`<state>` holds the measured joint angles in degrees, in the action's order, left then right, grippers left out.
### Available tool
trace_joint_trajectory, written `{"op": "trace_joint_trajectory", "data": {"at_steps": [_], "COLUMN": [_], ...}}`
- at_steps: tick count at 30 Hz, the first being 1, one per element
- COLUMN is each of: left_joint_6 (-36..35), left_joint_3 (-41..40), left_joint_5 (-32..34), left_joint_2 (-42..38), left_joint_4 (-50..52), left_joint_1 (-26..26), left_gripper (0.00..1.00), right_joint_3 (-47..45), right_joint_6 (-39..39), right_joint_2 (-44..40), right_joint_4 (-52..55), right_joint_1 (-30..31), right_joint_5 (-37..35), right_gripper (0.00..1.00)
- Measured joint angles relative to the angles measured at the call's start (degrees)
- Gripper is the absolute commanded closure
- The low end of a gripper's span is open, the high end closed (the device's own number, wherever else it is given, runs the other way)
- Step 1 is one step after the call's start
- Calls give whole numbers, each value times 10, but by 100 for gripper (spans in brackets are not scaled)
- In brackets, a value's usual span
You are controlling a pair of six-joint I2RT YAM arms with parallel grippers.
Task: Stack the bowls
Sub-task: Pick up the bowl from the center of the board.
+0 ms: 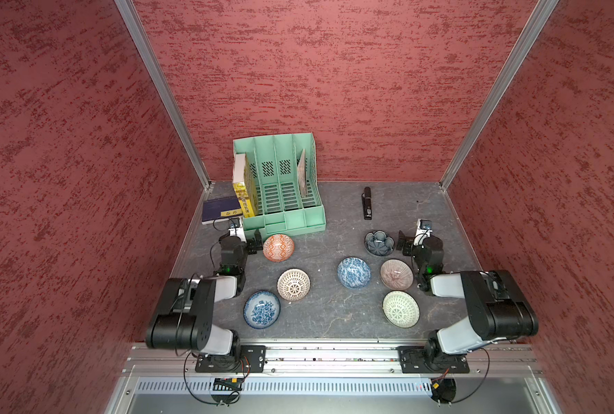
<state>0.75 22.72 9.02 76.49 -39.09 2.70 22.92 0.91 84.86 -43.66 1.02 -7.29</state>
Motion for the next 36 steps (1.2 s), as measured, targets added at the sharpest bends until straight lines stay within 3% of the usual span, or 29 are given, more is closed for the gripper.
{"op": "trace_joint_trajectory", "data": {"at_steps": [3, 6, 10, 14, 18, 22, 29, 36], "left_joint_6": [52, 148, 290, 367, 373, 387, 399, 388], "left_joint_3": [69, 144, 191, 230, 260, 247, 235, 212], "left_joint_5": [26, -1, -130, -304, -395, -433, -438, -442], "left_joint_2": [-116, -225, -308, -306, -281, -304, -361, -351], "left_joint_4": [131, 253, 373, 547, 732, 839, 922, 956], "left_joint_1": [8, -24, -116, -159, -159, -159, -159, -159], "left_gripper": [0, 0, 0, 0, 0, 0, 4, 19], "right_joint_3": [61, 183, 339, 409, 383, 315, 261, 223], "right_joint_6": [21, 74, 172, 241, 293, 323, 337, 344], "right_joint_2": [-87, -157, -190, -185, -180, -192, -230, -222], "right_joint_4": [126, 258, 424, 596, 744, 864, 966, 985], "right_joint_1": [0, 0, 0, 0, 0, 0, 0, 0], "right_joint_5": [-33, -68, -73, -19, 47, 102, 149, 168], "right_gripper": [2, 2, 2, 5, 8, 9, 20, 34]}}
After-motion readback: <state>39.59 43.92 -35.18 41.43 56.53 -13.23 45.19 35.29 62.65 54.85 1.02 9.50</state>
